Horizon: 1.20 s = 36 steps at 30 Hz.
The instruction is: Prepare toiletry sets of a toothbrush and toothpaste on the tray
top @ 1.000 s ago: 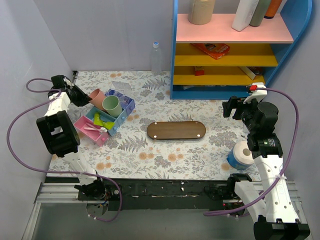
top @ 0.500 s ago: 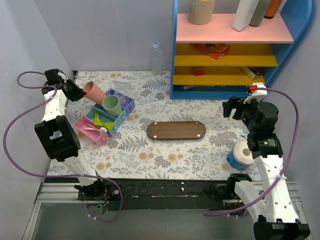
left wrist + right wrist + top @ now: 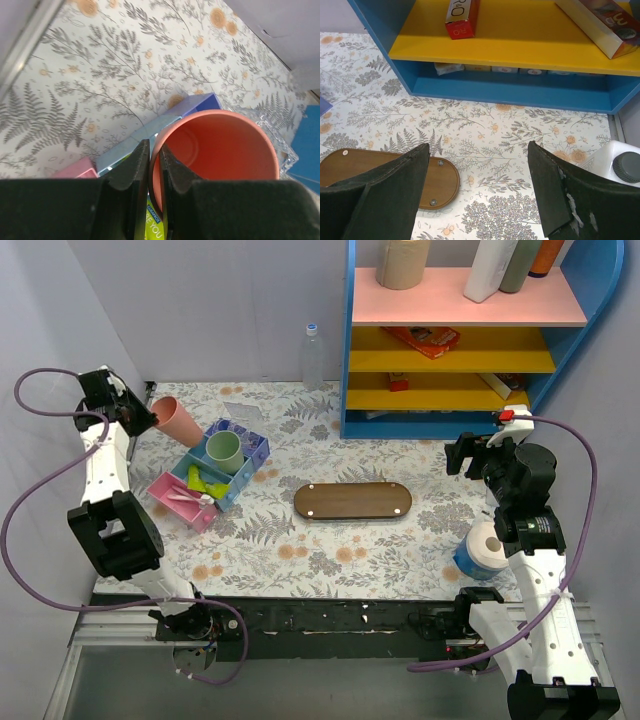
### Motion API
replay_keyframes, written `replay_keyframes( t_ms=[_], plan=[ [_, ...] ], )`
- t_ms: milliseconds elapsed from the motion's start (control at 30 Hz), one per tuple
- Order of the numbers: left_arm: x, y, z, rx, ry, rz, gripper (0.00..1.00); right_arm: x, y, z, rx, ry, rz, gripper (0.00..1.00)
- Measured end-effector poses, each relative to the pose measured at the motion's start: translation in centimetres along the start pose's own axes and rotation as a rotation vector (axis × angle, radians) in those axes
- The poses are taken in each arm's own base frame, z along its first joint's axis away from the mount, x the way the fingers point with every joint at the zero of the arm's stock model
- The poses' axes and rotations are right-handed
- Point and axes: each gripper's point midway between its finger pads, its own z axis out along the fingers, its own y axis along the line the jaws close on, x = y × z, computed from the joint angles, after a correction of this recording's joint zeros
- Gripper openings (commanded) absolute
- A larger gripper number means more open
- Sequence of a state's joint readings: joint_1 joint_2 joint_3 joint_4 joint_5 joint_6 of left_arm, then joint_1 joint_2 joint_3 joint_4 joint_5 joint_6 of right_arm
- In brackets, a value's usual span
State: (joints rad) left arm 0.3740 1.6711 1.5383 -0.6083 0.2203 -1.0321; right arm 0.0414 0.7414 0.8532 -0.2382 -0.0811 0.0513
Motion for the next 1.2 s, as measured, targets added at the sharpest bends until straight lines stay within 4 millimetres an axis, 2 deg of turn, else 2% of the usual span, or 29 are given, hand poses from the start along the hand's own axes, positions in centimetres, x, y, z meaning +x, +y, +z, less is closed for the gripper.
replay_keyframes(
  t_ms=[200, 267, 333, 433, 567, 633, 733, 800, 833, 900, 1000, 1067, 1133, 1200],
  plan=[
    [-2.4, 0.4, -2.9, -0.090, -0.121, 0.052, 0.00, 0.1, 0.0, 0.1, 0.000, 0.003, 0.000, 0.84],
    [-3.3, -0.7, -4.0, -0.105, -0.164, 0.087, 0.00, 0.2, 0.0, 0.2, 0.000, 0.009, 0.001, 0.82],
    [-4.0, -3.6, -5.2, -0.084, -0.213, 0.145, 0.00, 0.5, -0.1, 0.4, -0.001, 0.020, 0.003, 0.81],
    [-4.3, -9.5, -7.0, 0.004, -0.263, 0.239, 0.00, 1.0, 0.0, 0.9, -0.008, 0.043, 0.007, 0.79],
    [-3.0, -17.4, -9.6, 0.143, -0.301, 0.348, 0.00, 1.6, 0.2, 1.2, -0.024, 0.068, 0.013, 0.76],
    [-1.1, -20.8, -10.6, 0.205, -0.297, 0.401, 0.00, 1.7, 0.5, 1.1, -0.034, 0.081, 0.021, 0.75],
    [3.5, -25.8, -11.1, 0.288, -0.247, 0.499, 0.00, 1.2, 1.1, 1.2, -0.061, 0.083, 0.033, 0.73],
    [8.3, -29.3, -10.5, 0.356, -0.175, 0.581, 0.00, 0.7, 1.6, 1.2, -0.085, 0.082, 0.042, 0.72],
    [10.5, -30.5, -10.0, 0.378, -0.140, 0.616, 0.00, 0.6, 1.9, 1.3, -0.099, 0.084, 0.047, 0.72],
    [16.3, -32.8, -8.7, 0.428, -0.036, 0.698, 0.00, 0.4, 2.5, 1.6, -0.124, 0.091, 0.061, 0.70],
    [24.1, -34.7, -6.8, 0.508, 0.139, 0.778, 0.00, 0.5, 3.7, 2.2, -0.159, 0.118, 0.079, 0.69],
    [27.8, -34.5, -5.3, 0.518, 0.235, 0.804, 0.00, 0.5, 4.9, 2.6, -0.179, 0.143, 0.078, 0.69],
    [30.2, -33.7, -4.1, 0.506, 0.296, 0.825, 0.00, 0.5, 6.4, 3.1, -0.205, 0.169, 0.066, 0.68],
    [31.5, -33.0, -4.0, 0.506, 0.337, 0.831, 0.00, 0.6, 8.6, 3.4, -0.251, 0.202, 0.046, 0.68]
  ],
)
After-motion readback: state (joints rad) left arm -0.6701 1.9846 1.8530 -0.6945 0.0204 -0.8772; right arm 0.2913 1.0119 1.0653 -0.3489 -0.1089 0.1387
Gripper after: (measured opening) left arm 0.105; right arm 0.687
